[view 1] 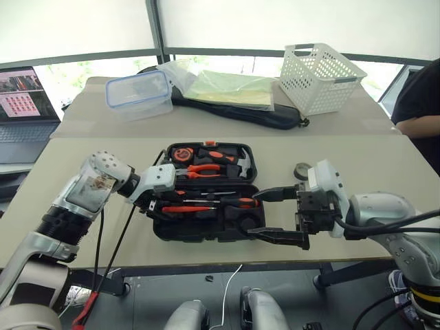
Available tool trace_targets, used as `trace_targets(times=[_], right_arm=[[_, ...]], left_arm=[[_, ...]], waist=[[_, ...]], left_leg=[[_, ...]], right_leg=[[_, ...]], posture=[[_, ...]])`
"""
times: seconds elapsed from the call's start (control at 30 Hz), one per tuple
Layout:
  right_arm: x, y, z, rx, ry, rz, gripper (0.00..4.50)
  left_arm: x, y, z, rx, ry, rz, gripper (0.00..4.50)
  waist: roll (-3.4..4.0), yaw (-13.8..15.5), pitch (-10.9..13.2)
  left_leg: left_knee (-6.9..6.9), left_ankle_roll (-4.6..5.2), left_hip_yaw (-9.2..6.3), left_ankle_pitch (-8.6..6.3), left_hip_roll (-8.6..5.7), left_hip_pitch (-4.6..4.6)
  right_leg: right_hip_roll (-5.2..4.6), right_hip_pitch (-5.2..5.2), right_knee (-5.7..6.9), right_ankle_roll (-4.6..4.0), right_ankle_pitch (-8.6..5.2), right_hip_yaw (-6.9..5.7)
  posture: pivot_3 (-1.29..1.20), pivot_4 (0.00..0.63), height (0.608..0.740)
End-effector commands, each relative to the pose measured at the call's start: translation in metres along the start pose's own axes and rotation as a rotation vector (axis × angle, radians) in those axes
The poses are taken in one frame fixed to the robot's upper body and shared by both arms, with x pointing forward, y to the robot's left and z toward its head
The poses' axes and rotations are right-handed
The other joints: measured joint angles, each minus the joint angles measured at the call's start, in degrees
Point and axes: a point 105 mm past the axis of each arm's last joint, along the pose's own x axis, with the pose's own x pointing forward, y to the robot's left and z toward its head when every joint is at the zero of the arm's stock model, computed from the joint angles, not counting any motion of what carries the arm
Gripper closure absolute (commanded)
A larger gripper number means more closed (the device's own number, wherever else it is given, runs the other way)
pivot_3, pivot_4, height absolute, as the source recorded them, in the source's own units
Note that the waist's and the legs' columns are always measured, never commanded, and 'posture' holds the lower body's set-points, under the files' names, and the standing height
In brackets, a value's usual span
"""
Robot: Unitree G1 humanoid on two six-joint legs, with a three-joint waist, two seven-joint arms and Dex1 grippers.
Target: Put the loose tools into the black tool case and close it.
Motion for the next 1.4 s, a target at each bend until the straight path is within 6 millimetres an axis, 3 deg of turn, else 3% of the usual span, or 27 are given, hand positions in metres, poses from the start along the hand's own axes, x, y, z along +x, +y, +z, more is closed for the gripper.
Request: trace_targets(times=[0.03,0.1,0.27,0.4,0.7,0.83,1.07,1.2,1.33,1.4], right_arm=[[-0.001,0.002,0.011,-0.042,-0.041,0.008,0.0],[-0.001,0.001,0.01,-0.041,-0.039,0.008,0.0],[0.0,-0.002,0.009,-0.045,-0.033,-0.003,0.0],[-0.001,-0.005,0.006,-0.052,-0.019,-0.016,0.0],[-0.002,-0.008,0.003,-0.041,-0.017,-0.029,0.0],[-0.002,-0.009,0.002,-0.03,-0.018,-0.035,0.0],[-0.002,-0.009,0.002,-0.021,-0.018,-0.031,0.0],[-0.001,-0.008,0.003,-0.025,-0.022,-0.021,0.0],[0.001,-0.012,0.006,-0.027,-0.033,0.0,0.0],[0.001,-0.018,0.007,-0.024,-0.034,0.009,0.0]], left_arm=[[-0.018,-0.005,0.019,0.016,-0.064,0.018,0.64],[-0.017,0.0,0.019,0.002,-0.098,0.059,1.18],[0.0,0.015,0.015,-0.15,-0.237,0.136,3.09],[0.015,0.014,0.004,-0.204,-0.267,0.141,4.42],[0.037,-0.01,-0.033,-0.201,-0.155,0.1,4.42],[0.037,-0.003,-0.053,-0.158,-0.088,0.174,4.42],[0.024,0.012,-0.025,-0.146,-0.234,0.238,4.42],[0.007,0.004,-0.013,-0.171,-0.299,0.229,4.42],[-0.034,-0.018,-0.026,-0.248,-0.298,0.326,4.42],[-0.057,-0.029,-0.038,-0.304,-0.302,0.424,3.9]], waist=[[0.01,-0.01,0.0],[0.01,0.02,0.0],[0.0,0.18,0.0],[0.0,-0.12,-0.01],[0.02,-0.04,-0.02],[0.15,0.02,-0.14],[0.15,0.09,-0.16],[0.14,0.01,-0.15],[0.09,-1.19,-0.12],[0.1,-1.69,-0.11]], left_leg=[[-0.01,0.0,0.0,0.0,0.0,0.02],[-0.01,0.0,0.0,0.0,0.0,0.02],[0.02,0.0,0.01,0.0,-0.03,0.04],[0.02,-0.01,0.01,0.0,-0.02,0.05],[0.01,-0.03,0.03,-0.01,0.0,0.1],[-0.01,-0.03,0.04,-0.01,0.01,0.2],[-0.12,0.15,-0.01,-0.13,0.05,0.85],[-0.11,0.15,0.0,-0.13,0.03,0.79],[-0.12,-0.04,0.11,-0.21,0.04,0.56],[-0.19,-0.05,0.09,-0.21,0.03,0.51]], right_leg=[[0.0,0.0,0.0,0.0,0.0,-0.01],[-0.01,-0.01,0.0,0.0,0.0,-0.02],[-0.01,0.01,-0.01,0.0,0.0,-0.01],[-0.01,0.01,0.02,0.0,0.0,0.0],[-0.11,-0.01,-0.02,-0.01,0.0,0.05],[-0.12,0.07,-0.02,-0.01,0.0,0.06],[-0.08,0.77,-0.1,0.08,-0.06,0.08],[-0.01,0.67,-0.04,0.11,-0.08,0.06],[0.03,0.16,0.08,0.06,-0.06,0.11],[0.04,0.08,0.02,0.05,-0.07,0.04]], posture=[[0.0,0.15,0.74],[0.0,0.15,0.74],[0.0,0.15,0.74],[0.0,0.15,0.74],[0.0,0.15,0.74],[0.0,0.15,0.74],[0.0,0.15,0.74],[0.0,0.15,0.74],[0.0,0.15,0.74],[0.0,0.15,0.74]])
